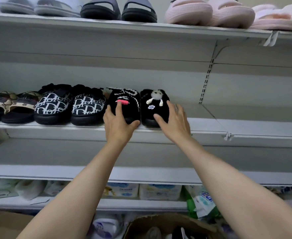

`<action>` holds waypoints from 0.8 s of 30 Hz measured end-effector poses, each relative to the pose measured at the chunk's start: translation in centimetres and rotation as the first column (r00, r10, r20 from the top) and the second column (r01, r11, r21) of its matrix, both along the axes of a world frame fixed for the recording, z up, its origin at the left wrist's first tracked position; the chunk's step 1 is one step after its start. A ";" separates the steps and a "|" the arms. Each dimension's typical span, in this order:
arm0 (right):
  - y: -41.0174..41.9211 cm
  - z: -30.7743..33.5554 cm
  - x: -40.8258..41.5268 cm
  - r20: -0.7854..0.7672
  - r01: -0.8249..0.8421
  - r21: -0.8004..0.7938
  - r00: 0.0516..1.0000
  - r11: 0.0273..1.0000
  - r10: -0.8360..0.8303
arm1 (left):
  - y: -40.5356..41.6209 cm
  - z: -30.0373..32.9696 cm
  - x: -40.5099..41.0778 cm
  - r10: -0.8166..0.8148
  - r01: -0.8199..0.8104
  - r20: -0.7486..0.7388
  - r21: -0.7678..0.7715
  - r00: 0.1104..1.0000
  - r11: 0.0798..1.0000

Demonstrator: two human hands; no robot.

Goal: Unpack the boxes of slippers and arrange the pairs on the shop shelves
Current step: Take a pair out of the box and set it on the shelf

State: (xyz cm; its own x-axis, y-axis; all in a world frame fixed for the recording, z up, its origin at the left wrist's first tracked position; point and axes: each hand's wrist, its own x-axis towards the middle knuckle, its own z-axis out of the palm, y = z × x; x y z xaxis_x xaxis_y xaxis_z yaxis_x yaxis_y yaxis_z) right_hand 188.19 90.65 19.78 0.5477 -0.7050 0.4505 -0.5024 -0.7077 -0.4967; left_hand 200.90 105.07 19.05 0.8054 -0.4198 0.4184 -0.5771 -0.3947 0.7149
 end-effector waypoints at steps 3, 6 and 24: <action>-1.6 3.3 -3.0 -0.069 -0.085 -0.064 0.994 0.994 0.081 | -0.2 2.6 -2.6 -0.026 0.022 0.087 0.039 0.996 0.999; -3.0 6.3 -6.4 -0.177 -0.152 -0.137 0.976 0.979 0.127 | -0.8 5.1 -6.0 -0.057 0.048 0.149 0.064 0.987 0.997; -7.0 5.3 -25.4 -0.290 -0.324 -0.185 0.920 0.928 0.263 | -4.4 3.5 -26.3 -0.038 0.020 0.169 0.107 0.985 0.994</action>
State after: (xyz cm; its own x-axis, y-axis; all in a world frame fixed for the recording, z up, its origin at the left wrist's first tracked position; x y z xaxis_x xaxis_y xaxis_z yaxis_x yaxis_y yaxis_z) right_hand 162.84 83.64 25.04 0.8317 -0.3905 0.3948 -0.3423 -0.9203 -0.1892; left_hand 174.56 100.66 22.58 0.7130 -0.4907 0.5008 -0.6992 -0.4436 0.5607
